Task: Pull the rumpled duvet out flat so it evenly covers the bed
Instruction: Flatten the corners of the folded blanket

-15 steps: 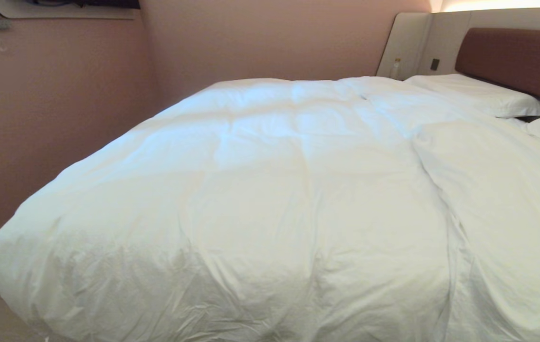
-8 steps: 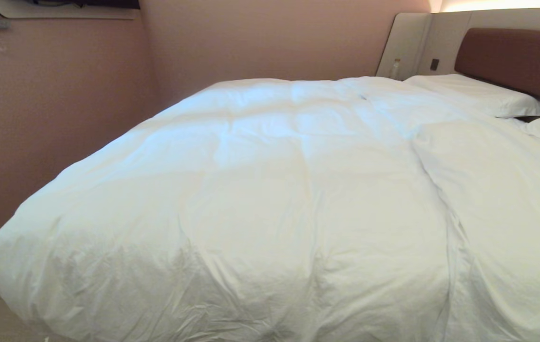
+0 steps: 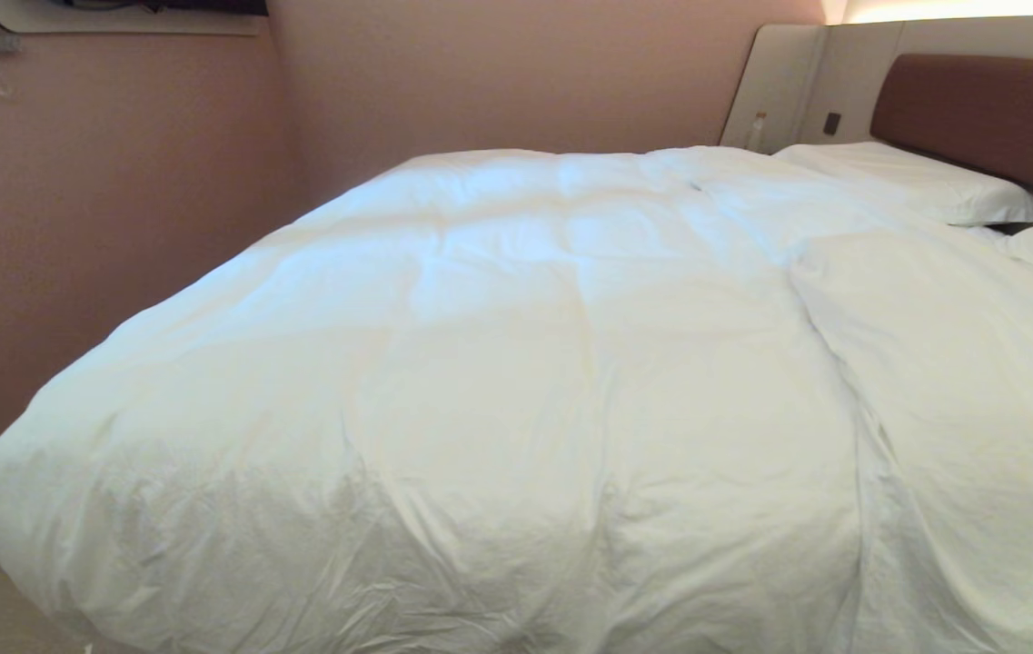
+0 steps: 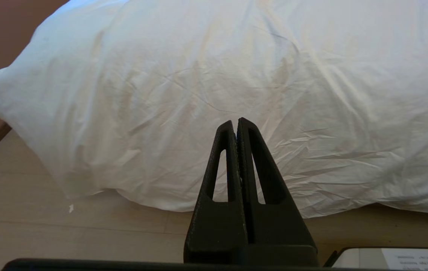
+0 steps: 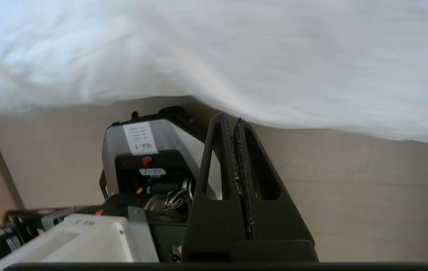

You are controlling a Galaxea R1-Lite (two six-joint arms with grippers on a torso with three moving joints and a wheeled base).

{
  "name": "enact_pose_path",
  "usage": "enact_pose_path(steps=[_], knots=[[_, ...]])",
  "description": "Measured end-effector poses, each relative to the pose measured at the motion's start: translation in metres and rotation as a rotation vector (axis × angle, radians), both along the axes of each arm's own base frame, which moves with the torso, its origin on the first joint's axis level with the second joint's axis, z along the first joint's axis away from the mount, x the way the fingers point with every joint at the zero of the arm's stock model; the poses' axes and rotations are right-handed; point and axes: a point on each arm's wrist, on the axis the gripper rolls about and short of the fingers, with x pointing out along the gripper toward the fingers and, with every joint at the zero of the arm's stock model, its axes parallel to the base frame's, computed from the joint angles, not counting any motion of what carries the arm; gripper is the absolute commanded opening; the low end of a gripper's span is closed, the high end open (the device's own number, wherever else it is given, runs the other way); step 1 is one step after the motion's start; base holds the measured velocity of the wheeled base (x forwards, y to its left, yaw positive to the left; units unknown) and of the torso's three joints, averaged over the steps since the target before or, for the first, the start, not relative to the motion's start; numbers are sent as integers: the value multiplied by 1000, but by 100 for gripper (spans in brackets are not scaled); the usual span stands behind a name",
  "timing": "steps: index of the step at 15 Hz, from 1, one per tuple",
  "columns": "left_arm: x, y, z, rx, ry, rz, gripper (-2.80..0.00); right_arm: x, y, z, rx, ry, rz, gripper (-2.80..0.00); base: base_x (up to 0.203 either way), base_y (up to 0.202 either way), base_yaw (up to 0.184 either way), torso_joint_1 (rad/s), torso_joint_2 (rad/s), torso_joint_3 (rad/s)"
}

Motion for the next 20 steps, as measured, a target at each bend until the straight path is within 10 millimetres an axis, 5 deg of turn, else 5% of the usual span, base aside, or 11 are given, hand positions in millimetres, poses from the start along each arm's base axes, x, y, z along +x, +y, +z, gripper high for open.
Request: enact_pose_path(steps=[5, 10, 19, 20], knots=[[0, 0, 0, 0, 0, 1, -280, -2, 67, 19, -49, -25, 168, -280, 0, 0, 0, 0, 0, 0], [0, 0, 0, 0, 1, 0, -280, 8, 97, 21, -143, -7, 232, -280, 0, 0, 0, 0, 0, 0], [0, 0, 0, 0, 1, 0, -280, 30, 185, -8, -428, 12, 304, -280, 0, 0, 0, 0, 0, 0], [0, 0, 0, 0, 0, 0, -280, 32, 188, -8, -462, -1, 266, 0, 0, 0, 0, 0, 0, 0]])
